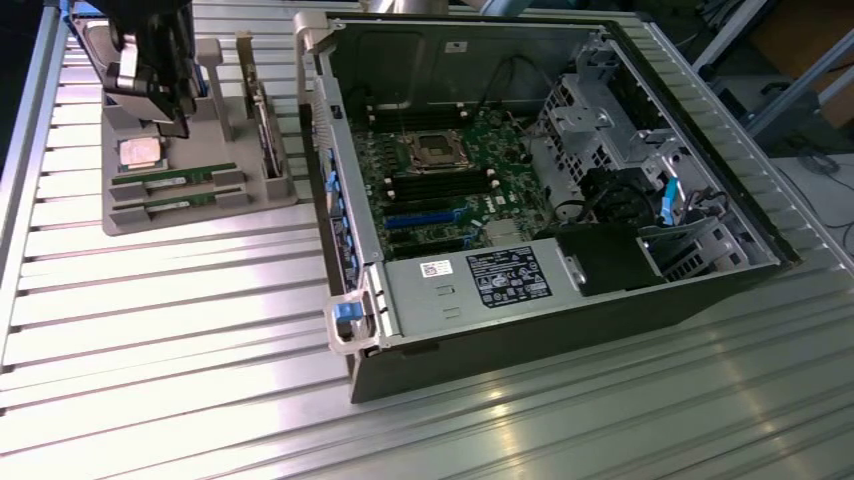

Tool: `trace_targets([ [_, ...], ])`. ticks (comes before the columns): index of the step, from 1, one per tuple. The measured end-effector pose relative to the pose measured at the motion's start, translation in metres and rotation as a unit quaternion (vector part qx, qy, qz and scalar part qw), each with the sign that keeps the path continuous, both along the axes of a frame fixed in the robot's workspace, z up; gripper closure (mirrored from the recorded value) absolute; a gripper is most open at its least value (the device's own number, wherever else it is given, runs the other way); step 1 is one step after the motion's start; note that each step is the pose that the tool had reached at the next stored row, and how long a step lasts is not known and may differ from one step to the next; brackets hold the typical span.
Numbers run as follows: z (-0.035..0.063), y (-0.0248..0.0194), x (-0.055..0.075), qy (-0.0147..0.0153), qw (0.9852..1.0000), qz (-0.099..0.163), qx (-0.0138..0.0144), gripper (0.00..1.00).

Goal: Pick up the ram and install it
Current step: 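Pick up the ram and move it above insertion slot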

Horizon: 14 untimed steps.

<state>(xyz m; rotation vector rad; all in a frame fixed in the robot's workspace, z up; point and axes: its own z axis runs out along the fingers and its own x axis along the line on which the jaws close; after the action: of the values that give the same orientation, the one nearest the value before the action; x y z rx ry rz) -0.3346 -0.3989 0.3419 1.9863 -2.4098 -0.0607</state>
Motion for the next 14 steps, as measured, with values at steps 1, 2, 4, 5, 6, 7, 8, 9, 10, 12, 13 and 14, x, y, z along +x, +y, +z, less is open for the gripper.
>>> trace_targets([
  [1,-0.0011,0.0,0.0,0.0,1.0,0.0,0.0,0.64],
  [2,-0.003,0.0,0.0,0.0,1.0,0.0,0.0,0.64],
  [4,-0.0054,0.0,0.0,0.0,1.0,0.0,0.0,0.64],
  [5,-0.0061,0.0,0.0,0.0,1.0,0.0,0.0,0.64],
  [6,-0.007,0.0,0.0,0.0,1.0,0.0,0.0,0.64],
  [7,-0.0075,0.0,0.0,0.0,1.0,0.0,0.0,0.64],
  [8,-0.008,0.0,0.0,0.0,1.0,0.0,0.0,0.64],
  [9,-0.0086,0.0,0.0,0.0,1.0,0.0,0.0,0.64],
  [10,-0.0099,0.0,0.0,0.0,1.0,0.0,0.0,0.64],
  [12,-0.0108,0.0,0.0,0.0,1.0,0.0,0.0,0.64],
  [13,-0.0117,0.0,0.0,0.0,1.0,0.0,0.0,0.64],
  [14,-0.0123,0.0,0.0,0.0,1.0,0.0,0.0,0.64],
])
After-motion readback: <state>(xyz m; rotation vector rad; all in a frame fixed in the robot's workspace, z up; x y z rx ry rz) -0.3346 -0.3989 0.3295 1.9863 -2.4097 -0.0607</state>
